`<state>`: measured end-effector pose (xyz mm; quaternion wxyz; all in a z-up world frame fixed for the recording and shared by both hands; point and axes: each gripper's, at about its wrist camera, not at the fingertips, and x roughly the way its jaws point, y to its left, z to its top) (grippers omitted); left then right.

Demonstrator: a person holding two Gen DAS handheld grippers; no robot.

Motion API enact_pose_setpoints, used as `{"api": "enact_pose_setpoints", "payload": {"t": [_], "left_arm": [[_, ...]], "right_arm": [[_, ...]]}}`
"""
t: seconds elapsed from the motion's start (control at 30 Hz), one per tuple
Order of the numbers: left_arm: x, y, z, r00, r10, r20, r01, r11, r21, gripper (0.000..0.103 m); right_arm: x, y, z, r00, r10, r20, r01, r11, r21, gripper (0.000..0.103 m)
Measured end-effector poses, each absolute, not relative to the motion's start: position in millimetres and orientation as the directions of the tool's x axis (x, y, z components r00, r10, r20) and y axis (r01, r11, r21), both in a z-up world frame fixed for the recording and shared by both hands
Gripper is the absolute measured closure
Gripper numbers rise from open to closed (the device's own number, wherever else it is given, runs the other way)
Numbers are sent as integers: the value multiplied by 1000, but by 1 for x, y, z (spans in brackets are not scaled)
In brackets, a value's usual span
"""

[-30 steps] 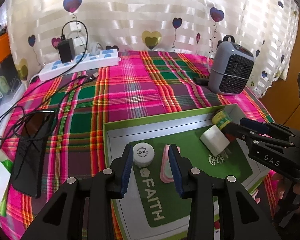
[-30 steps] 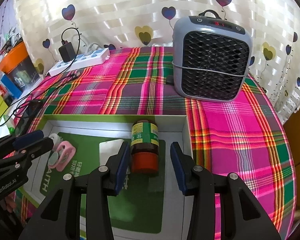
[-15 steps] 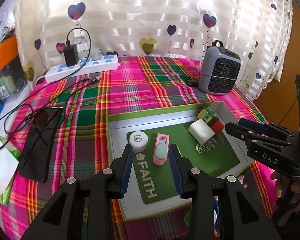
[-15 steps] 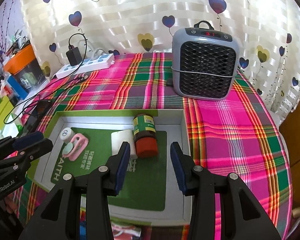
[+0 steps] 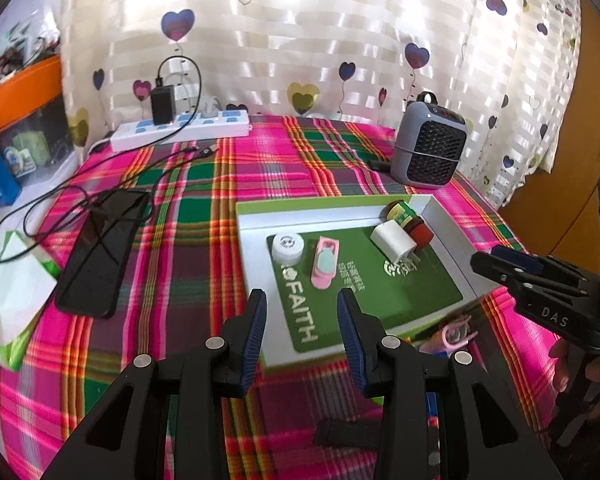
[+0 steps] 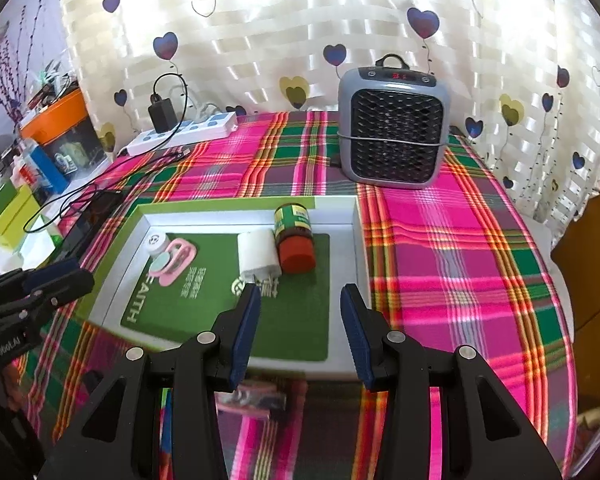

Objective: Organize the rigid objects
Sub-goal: 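Lift both open tools away from the lid toward the loose items beside it, then grasp the black round disc with the right tool while the left tool grasps the black rectangular item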

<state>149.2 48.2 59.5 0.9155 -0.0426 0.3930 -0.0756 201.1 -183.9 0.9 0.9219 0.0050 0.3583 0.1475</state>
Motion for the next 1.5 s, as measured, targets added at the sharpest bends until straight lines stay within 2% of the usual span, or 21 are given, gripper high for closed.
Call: {"api": "enact_pose_setpoints", "payload": {"t": [0.5,0.93,1.1,1.3,1.4,1.5], "left_arm": [[110,61,35,625,-213,-751,131,977,-168,67],[109,63,21,575,-301,-761,156,953,-260,67],[112,61,20,571,-320,-756,176,947,-268,67],[117,58,18,559,-337,-757,184,941,-283,67],[117,55,16,551,-344,-760,190,939,-287,67],[114,53,16,548,-347,-761,200,938,-284,67]], "right_arm": [[156,-192,-7,700,289,-653,-281,952,120,60],[110,-169,-15,644,412,-645,-409,898,166,60],[91,-141,-22,597,460,-658,-500,854,144,60],[83,-124,-33,566,482,-669,-529,835,154,60],[83,-118,-38,555,476,-682,-533,833,149,54],[83,-113,-42,543,468,-697,-533,833,144,53]]}}
